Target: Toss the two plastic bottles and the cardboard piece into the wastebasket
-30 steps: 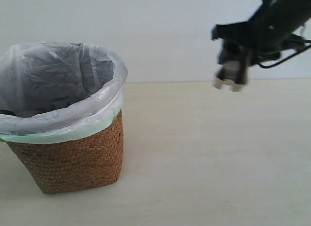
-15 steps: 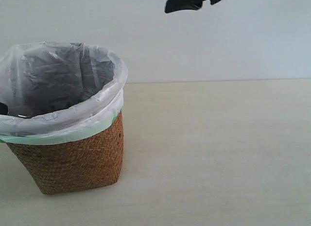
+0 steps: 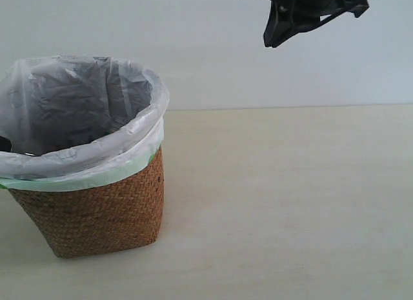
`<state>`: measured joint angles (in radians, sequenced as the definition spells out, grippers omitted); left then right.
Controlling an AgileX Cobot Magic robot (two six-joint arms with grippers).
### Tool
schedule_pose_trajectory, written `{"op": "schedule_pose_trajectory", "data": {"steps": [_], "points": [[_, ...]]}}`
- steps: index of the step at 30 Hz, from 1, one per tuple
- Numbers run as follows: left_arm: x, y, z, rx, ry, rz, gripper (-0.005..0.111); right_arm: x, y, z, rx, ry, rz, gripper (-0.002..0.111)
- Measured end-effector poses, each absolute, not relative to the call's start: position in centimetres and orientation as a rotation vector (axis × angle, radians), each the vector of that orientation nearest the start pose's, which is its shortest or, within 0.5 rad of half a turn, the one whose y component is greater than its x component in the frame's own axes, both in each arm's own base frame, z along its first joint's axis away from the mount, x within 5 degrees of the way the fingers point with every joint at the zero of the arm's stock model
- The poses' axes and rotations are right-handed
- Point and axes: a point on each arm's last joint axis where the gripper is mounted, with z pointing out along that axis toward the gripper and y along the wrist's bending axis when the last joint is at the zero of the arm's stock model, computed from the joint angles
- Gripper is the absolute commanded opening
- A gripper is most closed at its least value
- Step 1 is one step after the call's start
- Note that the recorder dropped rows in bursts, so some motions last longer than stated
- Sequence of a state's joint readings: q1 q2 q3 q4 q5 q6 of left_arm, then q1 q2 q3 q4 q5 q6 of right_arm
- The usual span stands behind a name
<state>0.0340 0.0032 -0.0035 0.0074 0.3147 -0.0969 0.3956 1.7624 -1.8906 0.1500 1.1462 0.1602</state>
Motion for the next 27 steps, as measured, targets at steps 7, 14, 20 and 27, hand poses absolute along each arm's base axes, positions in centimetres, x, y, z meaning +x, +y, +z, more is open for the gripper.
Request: {"op": "schedule_pose_trajectory", "data": {"steps": [7, 14, 20, 27], "points": [[5.4, 0.2, 18.6, -0.113, 1.795, -0.038, 0.004, 31.1, 14.2, 43.9, -0.354, 2.444, 0.400, 0.000], [5.4, 0.2, 18.6, -0.113, 1.795, -0.038, 0.004, 24.5, 11.5, 45.6, -0.391, 2.340, 0.400, 0.000], [5.4, 0.2, 18.6, -0.113, 1.795, -0.038, 0.004, 18.0, 8.7, 43.1, -0.369, 2.195, 0.420, 0.000], [5.4, 0.2, 18.6, -0.113, 1.795, -0.038, 0.004, 10.6, 5.4, 37.0, -0.323, 2.055, 0.438, 0.000]]}}
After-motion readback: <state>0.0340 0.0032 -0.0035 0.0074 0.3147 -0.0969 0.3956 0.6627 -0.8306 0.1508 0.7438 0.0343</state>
